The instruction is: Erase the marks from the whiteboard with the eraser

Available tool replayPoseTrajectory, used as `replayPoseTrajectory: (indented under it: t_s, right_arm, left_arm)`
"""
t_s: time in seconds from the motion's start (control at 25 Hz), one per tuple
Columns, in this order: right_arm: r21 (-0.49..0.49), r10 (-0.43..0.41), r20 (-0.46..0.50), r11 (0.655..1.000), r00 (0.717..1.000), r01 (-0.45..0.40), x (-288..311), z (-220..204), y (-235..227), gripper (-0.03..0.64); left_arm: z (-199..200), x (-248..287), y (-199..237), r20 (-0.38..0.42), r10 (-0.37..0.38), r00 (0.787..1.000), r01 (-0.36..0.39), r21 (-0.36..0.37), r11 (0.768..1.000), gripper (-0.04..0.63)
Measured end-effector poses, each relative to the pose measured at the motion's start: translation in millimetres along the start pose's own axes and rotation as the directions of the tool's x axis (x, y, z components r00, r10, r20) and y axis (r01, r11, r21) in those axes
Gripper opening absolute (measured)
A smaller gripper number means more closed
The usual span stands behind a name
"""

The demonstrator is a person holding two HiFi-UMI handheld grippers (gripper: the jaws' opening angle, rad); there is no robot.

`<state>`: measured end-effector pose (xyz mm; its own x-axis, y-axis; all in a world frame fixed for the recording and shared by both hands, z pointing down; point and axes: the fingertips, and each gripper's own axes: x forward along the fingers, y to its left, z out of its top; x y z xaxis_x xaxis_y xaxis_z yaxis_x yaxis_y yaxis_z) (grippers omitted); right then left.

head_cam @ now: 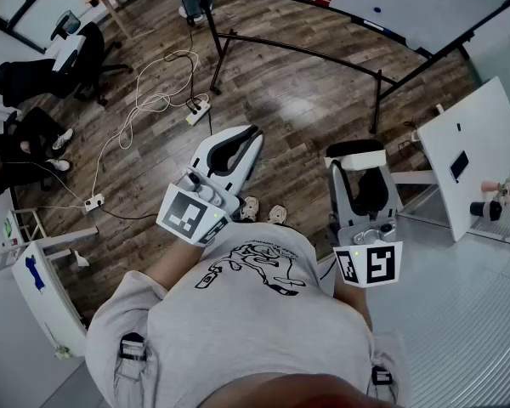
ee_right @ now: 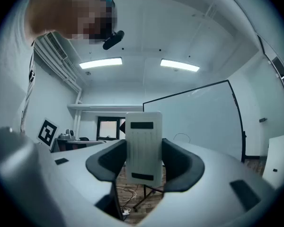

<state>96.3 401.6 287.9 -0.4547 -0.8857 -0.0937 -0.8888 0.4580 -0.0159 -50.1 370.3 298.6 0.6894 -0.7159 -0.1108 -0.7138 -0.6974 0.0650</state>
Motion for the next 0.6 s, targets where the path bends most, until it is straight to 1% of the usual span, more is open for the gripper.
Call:
replayPoseTrajectory:
  t_s: [0.32,0.6]
  right_arm:
    - [0.002,-0.007,-0.004,1.000,1.000,0.007,15.8,-1.3,21.8,0.242]
    - [-0.013,-0.045,-0.027,0.999,0.999,0.044,28.0,-13.3,30.3,0.242]
  left_arm:
    - [2.3,-18.8,25.8,-0.010,-0.002,1.000,0.002,-0.006,1.000,0.046]
    - [0.3,-32.4,51.4,-0.016,-0.002,1.000,0.002,-0.006,1.000,0.046]
